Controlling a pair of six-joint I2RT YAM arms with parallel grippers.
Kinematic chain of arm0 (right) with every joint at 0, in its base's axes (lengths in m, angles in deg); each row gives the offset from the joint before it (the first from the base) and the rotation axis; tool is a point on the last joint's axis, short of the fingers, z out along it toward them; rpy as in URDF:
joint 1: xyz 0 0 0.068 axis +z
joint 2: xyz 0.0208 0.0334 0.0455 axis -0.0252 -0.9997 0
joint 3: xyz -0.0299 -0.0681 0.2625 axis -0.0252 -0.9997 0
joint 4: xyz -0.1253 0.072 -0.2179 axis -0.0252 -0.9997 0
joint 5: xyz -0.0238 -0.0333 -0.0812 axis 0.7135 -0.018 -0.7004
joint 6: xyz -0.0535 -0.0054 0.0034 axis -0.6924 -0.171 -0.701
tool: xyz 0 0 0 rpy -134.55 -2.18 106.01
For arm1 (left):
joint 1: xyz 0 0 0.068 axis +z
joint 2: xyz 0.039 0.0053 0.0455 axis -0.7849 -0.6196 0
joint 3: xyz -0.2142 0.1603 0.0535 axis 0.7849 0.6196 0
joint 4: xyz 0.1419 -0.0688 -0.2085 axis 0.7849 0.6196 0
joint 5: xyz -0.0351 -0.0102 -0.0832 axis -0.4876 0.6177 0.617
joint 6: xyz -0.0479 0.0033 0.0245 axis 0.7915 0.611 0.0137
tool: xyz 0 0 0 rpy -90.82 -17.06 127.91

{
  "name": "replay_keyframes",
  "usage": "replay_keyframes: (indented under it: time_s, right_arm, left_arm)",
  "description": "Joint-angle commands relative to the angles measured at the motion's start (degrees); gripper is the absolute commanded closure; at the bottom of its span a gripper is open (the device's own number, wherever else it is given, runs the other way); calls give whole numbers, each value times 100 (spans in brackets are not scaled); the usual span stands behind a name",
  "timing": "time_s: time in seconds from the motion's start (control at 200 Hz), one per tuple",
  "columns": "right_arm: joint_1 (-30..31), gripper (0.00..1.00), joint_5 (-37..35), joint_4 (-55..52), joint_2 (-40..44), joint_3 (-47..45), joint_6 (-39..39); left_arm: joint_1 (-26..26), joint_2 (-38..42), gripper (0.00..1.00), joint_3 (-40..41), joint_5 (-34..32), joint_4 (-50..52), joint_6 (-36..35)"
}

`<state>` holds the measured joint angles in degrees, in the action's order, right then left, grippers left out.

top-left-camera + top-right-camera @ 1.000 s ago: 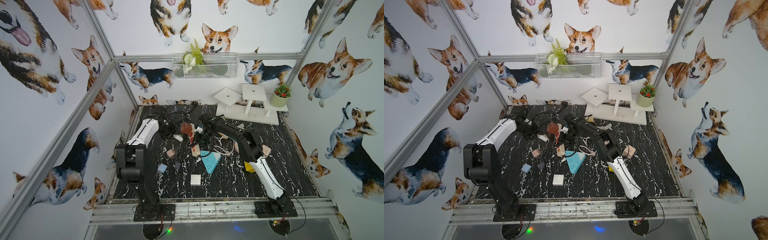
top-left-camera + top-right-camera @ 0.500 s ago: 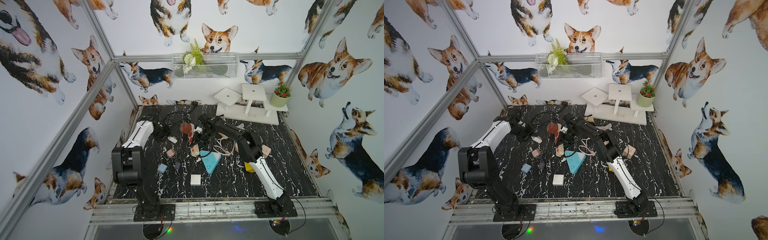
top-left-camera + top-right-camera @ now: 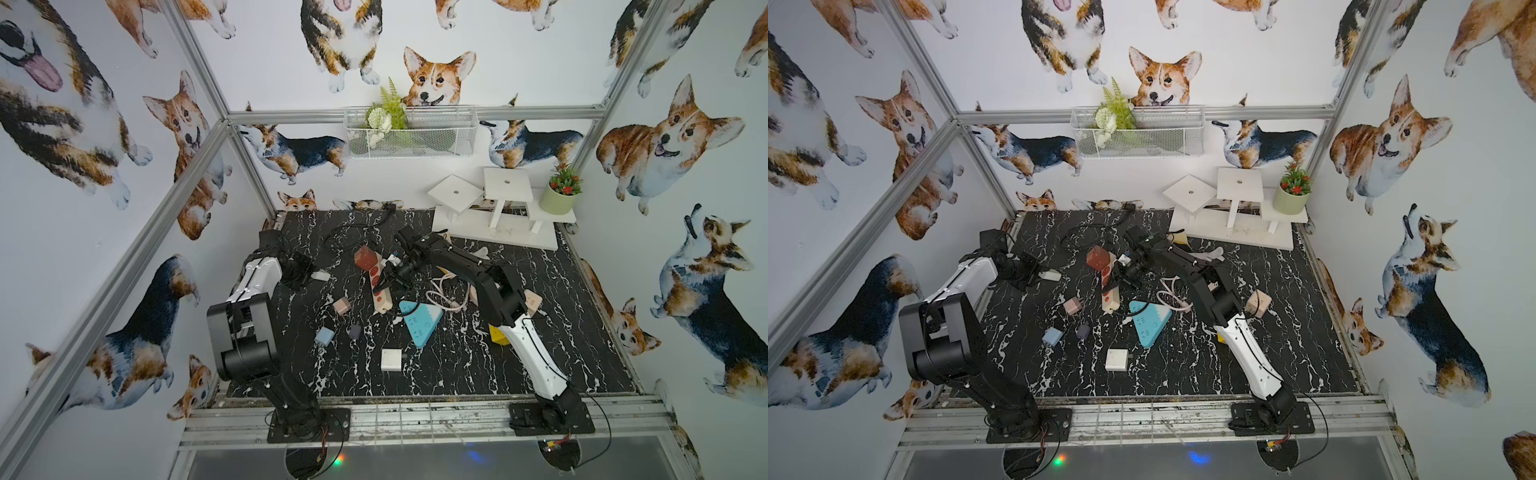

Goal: Pull the plug off the socket
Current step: Place the plug at the center of the board.

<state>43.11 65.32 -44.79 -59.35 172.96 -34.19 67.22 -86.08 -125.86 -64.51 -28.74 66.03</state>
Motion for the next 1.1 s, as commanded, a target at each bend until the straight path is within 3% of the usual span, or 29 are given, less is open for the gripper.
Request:
replay_keyframes:
  time_s: [0.0,0.285,0.601,0.916,1.096]
  right_arm:
    - [19,100,502,427,155,-175,91]
    - [85,100,566,480,187,-289,95]
    - [114,100,426,148,222,-301,-149]
    - [123,100,420,18,202,-230,-196]
    - [123,100,362,-82,198,-257,-280]
  left_arm:
    - [100,-92,94,252,45,-402,93]
    - [136,-232,79,566,-3,-268,-108]
    - [128,-166,49,158,-713,751,-702]
    - [95,108,38,-77,-1126,1365,-644]
    - [-262,127,35,-647,-978,1610,-780]
